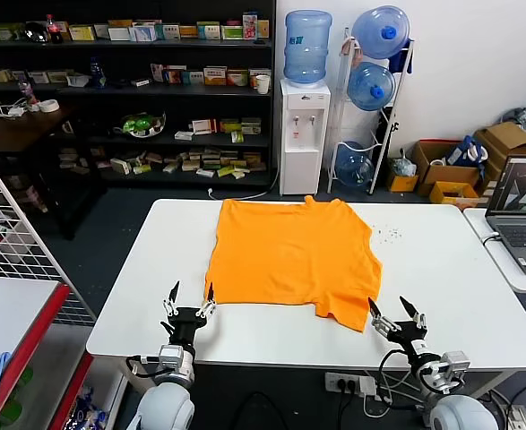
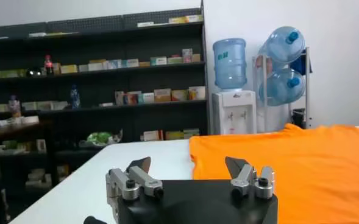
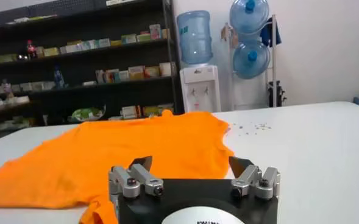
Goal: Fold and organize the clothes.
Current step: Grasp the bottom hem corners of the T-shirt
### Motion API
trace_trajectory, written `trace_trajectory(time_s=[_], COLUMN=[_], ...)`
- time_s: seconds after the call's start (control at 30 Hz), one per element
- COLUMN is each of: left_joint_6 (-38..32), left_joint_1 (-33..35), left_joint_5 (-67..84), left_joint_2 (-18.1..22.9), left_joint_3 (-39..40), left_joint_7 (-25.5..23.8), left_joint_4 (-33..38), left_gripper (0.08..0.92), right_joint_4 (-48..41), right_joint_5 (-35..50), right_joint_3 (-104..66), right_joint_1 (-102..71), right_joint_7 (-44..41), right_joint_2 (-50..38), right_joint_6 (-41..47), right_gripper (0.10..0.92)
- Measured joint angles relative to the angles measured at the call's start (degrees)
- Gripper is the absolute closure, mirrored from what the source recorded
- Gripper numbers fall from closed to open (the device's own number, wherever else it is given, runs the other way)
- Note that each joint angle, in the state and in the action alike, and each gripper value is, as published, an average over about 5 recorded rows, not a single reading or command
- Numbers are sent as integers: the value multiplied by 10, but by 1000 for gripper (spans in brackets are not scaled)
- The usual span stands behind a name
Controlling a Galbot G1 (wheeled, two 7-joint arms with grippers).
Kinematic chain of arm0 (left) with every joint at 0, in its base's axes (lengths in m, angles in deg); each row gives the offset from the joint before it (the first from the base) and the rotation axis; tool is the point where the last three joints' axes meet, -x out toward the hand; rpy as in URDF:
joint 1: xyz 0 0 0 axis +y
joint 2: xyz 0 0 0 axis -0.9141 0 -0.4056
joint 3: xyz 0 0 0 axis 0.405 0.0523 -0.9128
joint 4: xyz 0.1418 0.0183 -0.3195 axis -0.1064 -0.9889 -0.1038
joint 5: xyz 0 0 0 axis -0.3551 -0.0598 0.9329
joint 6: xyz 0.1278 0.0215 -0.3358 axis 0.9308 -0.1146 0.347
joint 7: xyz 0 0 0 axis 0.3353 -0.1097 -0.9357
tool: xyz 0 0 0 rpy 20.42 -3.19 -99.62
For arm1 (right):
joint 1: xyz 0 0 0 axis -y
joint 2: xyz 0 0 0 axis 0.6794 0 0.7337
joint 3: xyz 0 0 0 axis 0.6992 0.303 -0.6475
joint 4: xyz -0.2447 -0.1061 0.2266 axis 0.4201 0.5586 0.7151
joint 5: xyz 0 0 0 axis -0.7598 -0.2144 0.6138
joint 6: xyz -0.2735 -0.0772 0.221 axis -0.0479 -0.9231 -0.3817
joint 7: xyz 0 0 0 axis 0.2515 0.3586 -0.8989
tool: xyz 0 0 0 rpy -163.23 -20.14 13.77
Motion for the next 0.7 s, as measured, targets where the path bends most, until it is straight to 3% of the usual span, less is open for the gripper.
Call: trace_trajectory(time_s=[0.7], left_joint_6=[100], left_joint_1=[-42], left_joint_5=[73], left_joint_2=[-24], left_joint_3=[20], left_joint_7=[-9], left_joint_4=[-19], left_gripper=[188], right_joint_4=[-58], right_joint_5=[-1], right_joint_3=[57], right_joint_1=[72], right_joint_7=[-5], right_joint_2=[6], right_joint_6=[83], right_gripper=[203])
